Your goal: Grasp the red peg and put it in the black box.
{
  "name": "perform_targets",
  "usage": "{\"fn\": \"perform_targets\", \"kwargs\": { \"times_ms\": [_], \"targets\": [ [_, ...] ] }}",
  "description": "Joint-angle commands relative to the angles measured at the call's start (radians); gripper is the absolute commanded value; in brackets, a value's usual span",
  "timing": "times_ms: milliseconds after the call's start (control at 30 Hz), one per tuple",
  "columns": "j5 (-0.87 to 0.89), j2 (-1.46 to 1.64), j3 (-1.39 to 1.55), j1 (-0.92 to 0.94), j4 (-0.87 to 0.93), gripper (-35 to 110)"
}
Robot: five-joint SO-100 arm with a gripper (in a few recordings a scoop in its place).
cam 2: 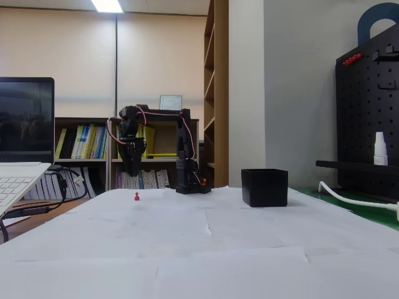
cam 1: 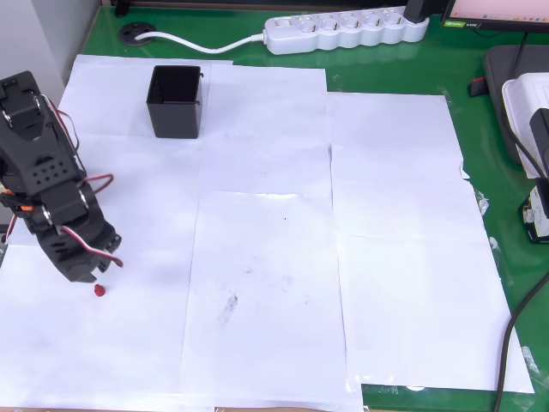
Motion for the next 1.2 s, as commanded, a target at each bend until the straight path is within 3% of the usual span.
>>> {"fn": "perform_targets", "kwargs": {
  "times_ms": [0,133,300,467,567,667,967,1167],
  "targets": [
    [0.003,-0.074,0.087,0.003,0.038,0],
    [0.014,-0.094,0.040,-0.012,-0.005,0],
    [0.017,-0.232,-0.265,-0.028,-0.279,0],
    [0.003,-0.416,-0.506,-0.029,-0.385,0],
    [0.028,-0.514,-0.597,-0.038,-0.397,1],
    [0.002,-0.566,-0.649,-0.043,-0.388,13],
    [-0.014,-0.643,-0.736,-0.032,-0.393,17],
    [-0.018,-0.629,-0.810,-0.021,-0.497,21]
  ]
}}
